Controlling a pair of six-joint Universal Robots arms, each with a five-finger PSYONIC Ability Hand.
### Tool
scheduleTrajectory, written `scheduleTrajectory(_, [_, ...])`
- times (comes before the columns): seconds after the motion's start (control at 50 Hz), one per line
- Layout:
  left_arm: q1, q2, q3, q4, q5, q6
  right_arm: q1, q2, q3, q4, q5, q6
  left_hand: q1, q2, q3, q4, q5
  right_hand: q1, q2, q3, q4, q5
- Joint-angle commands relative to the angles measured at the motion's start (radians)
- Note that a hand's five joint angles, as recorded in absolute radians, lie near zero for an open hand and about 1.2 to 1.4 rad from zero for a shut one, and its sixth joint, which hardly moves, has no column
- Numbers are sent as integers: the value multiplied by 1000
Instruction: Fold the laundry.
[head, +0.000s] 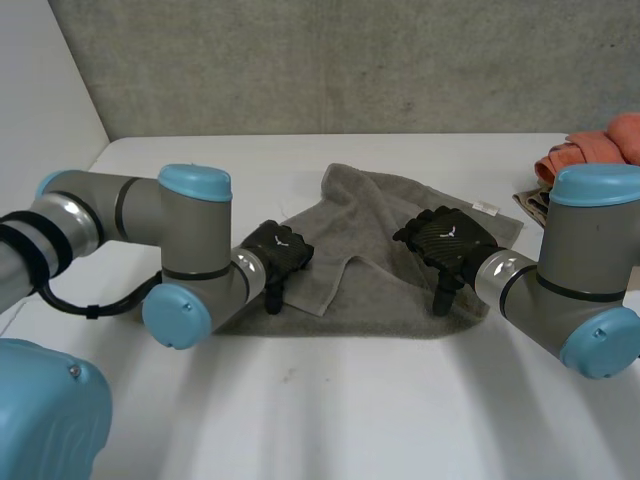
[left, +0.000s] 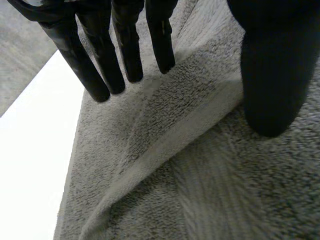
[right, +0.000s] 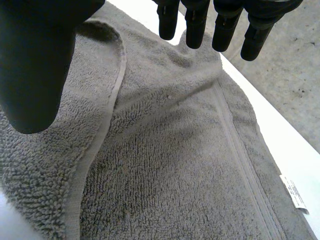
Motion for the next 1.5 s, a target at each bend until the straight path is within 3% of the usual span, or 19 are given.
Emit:
scheduleTrajectory(0.02, [-3,-52,71,16,-17,22,-6,-4,0,-3,2,5,741,760,759,756,755,-45,-33,-35,-41,-49])
scheduleTrajectory(0.1, [-9,-28,85,9,-62,16,-12,-10,-4,-3,7,11,828,847,846,843,842,-45,-33,-35,-41,-49])
scheduleTrajectory(0.16, [-12,67,54,19,-124,-5,-26,-27,-9,0,18,28,828,847,846,843,842,-45,-33,-35,-41,-49])
scheduleTrajectory(0.22, [-8,199,-16,67,-130,-51,-41,-47,-15,6,25,42,828,847,846,843,842,-45,-33,-35,-41,-49])
scheduleTrajectory(0.34, [12,429,-170,151,-78,-120,-81,-82,-41,52,18,85,828,847,846,843,842,-45,-33,-35,-41,-49])
scheduleTrajectory(0.44, [46,498,-239,167,-17,-133,-101,-90,-67,111,13,142,828,847,846,843,842,-45,-33,-35,-41,-49])
scheduleTrajectory(0.58, [92,578,-311,107,8,-151,-133,-64,-89,187,-37,240,828,847,846,843,842,-45,-33,-35,-41,-49])
scheduleTrajectory(0.74, [124,693,-394,104,49,-247,-126,63,-158,203,-97,287,828,847,846,843,842,-45,-33,-35,-41,-49])
scheduleTrajectory(0.96, [172,801,-412,112,51,-418,-32,261,-277,51,79,413,828,847,846,843,842,-45,-33,-35,-41,-49])
scheduleTrajectory(0.98, [176,802,-409,113,51,-424,-26,264,-277,48,88,422,828,847,846,843,842,-7,5,3,-4,-11])
scheduleTrajectory(1.02, [189,802,-396,118,49,-441,-18,255,-273,34,104,451,828,847,846,843,842,511,523,521,514,507])
scheduleTrajectory(1.04, [192,802,-392,116,49,-444,-17,249,-271,26,107,462,828,847,846,843,842,728,740,738,732,724])
scheduleTrajectory(1.06, [201,804,-386,113,49,-455,-18,232,-265,-3,111,483,828,847,846,843,842,1137,1149,1147,1141,1133])
scheduleTrajectory(1.08, [207,804,-385,112,49,-461,-21,223,-260,-18,113,493,828,847,846,843,842,1177,1189,1187,1180,1173])
scheduleTrajectory(1.18, [253,816,-389,118,43,-501,-53,139,-222,-89,159,521,828,847,846,843,842,1177,1189,1187,1180,1173])
scheduleTrajectory(1.26, [343,853,-415,125,48,-536,-104,-28,-162,-141,215,453,828,847,846,843,842,1177,1189,1187,1180,1173])
scheduleTrajectory(1.34, [442,844,-454,161,77,-557,-129,-321,-133,-156,158,202,828,847,846,843,842,1177,1189,1187,1180,1173])
scheduleTrajectory(1.38, [469,797,-469,174,104,-562,-109,-378,-148,-103,133,125,828,847,846,843,842,1177,1189,1187,1180,1173])
scheduleTrajectory(1.5, [497,606,-463,170,169,-565,-29,-345,-224,69,127,91,828,847,846,843,842,1177,1189,1187,1180,1173])
